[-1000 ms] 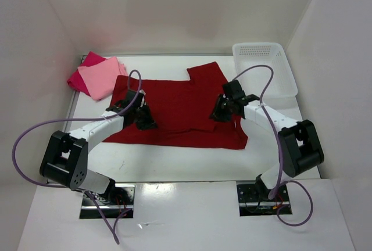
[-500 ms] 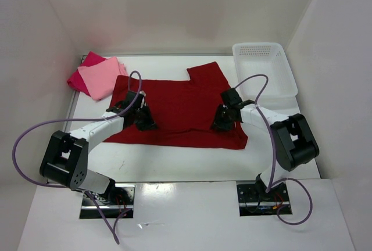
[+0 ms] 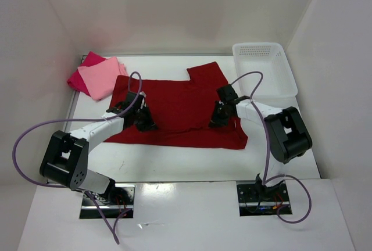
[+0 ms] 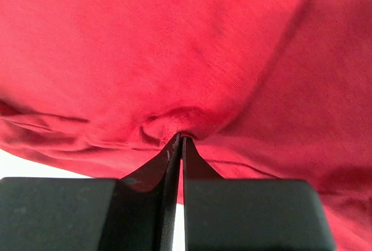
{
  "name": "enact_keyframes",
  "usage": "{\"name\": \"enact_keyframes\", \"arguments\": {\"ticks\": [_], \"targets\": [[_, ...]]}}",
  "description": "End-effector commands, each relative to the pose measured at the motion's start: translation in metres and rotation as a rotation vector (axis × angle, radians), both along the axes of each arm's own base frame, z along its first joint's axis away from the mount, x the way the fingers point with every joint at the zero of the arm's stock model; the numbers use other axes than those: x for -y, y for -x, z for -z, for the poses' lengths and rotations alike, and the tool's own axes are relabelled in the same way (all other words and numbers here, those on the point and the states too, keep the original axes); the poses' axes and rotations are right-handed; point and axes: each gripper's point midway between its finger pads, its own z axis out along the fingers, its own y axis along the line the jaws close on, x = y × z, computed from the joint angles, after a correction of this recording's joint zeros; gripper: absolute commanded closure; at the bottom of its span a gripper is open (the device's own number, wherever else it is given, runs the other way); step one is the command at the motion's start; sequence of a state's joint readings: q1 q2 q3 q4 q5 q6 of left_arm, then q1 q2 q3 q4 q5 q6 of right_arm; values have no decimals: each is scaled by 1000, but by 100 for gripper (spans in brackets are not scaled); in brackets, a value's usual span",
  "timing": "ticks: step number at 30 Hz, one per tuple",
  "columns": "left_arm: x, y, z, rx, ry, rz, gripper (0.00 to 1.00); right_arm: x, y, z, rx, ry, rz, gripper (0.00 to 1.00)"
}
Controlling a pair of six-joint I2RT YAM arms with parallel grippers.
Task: Fold and stack the t-shirts
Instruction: Fold the flattened tshirt in 1/3 of the way
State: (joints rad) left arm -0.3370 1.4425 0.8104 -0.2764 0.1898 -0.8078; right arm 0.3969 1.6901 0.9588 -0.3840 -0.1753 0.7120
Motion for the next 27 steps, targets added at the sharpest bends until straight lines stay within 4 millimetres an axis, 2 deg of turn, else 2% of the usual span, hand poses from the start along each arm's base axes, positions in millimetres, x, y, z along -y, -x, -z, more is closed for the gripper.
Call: {"name": "enact_keyframes", "arguments": {"ticks": [1,5,6,8,9,11,12,13,15,16,17,18,19,21,22,23,25,26,27], "targets": [[2,-1,0,19,10,21,98,-24,-33,-32,111,-50,-34,94],[3,0,-1,13,21,18,98,-42,-53,-42,127,-62,-65,96],[4,-3,-4,22,24,19,98,-44,-55,-35,109,-55,-65,96],[4,-3,-4,22,24,19,98,-53,-66,-42,135,-62,-83,96],[4,-4,-7,30,27,19,98,-58,-65,-35,115,-54,-94,96],[5,-4,-10,35,34,11,98,-64,-76,-33,123,-39,-93,96],[5,-4,-10,35,34,11,98,-66,-80,-38,137,-45,-93,96],[4,-2,-9,27,31,11,98,-68,-82,-32,126,-40,-94,94],[4,0,-9,24,36,4,98,-72,-91,-38,145,-49,-93,81],[4,0,-9,24,36,4,98,-75,-88,-33,130,-49,-92,75],[4,0,-12,33,39,4,98,-74,-89,-32,133,-42,-88,63],[2,1,-10,26,28,-1,98,-76,-91,-34,138,-50,-78,62],[2,0,-14,37,32,-1,98,-78,-95,-46,169,-71,-69,62],[2,3,-15,38,24,2,98,-82,-95,-58,189,-106,-69,62],[1,1,-21,52,18,-5,97,-83,-94,-63,200,-118,-60,60],[6,0,-25,67,16,18,97,-84,-94,-78,225,-141,-67,56],[6,8,-21,49,-6,39,96,-78,-82,-78,221,-139,-67,54],[10,10,-20,52,-10,62,96,-75,-77,-90,244,-147,-55,54],[13,12,-20,53,-10,71,96,-72,-72,-92,251,-150,-55,59]]}}
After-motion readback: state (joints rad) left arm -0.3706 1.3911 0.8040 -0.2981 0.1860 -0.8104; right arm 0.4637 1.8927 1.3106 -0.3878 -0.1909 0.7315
